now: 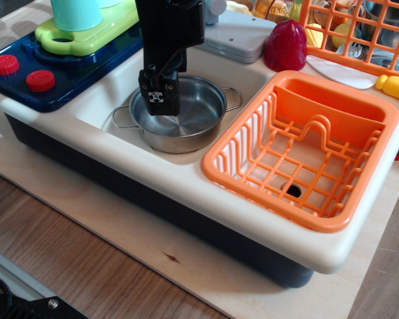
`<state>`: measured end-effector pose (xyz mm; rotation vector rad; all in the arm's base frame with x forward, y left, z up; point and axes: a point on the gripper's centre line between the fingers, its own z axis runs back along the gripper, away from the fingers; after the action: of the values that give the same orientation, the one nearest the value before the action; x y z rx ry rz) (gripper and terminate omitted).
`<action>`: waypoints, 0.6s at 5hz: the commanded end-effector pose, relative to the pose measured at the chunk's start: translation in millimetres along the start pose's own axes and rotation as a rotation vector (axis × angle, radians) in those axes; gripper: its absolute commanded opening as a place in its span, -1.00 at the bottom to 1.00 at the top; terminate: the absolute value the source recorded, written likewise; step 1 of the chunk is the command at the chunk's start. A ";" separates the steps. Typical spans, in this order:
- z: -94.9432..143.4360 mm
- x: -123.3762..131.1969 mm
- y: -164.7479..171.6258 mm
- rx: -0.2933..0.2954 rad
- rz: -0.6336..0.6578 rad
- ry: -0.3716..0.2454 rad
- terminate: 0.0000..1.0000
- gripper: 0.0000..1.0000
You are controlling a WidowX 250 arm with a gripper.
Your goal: Put pan from sink into drying rack
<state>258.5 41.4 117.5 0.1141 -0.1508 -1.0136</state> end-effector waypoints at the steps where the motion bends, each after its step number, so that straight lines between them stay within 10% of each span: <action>1: 0.0 0.0 0.0 0.000 0.000 0.000 -1.00 1.00; 3: -23.9 -16.5 -15.2 0.024 0.016 -0.055 -1.00 1.00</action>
<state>239.9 47.9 78.2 0.0793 -0.2200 -0.9967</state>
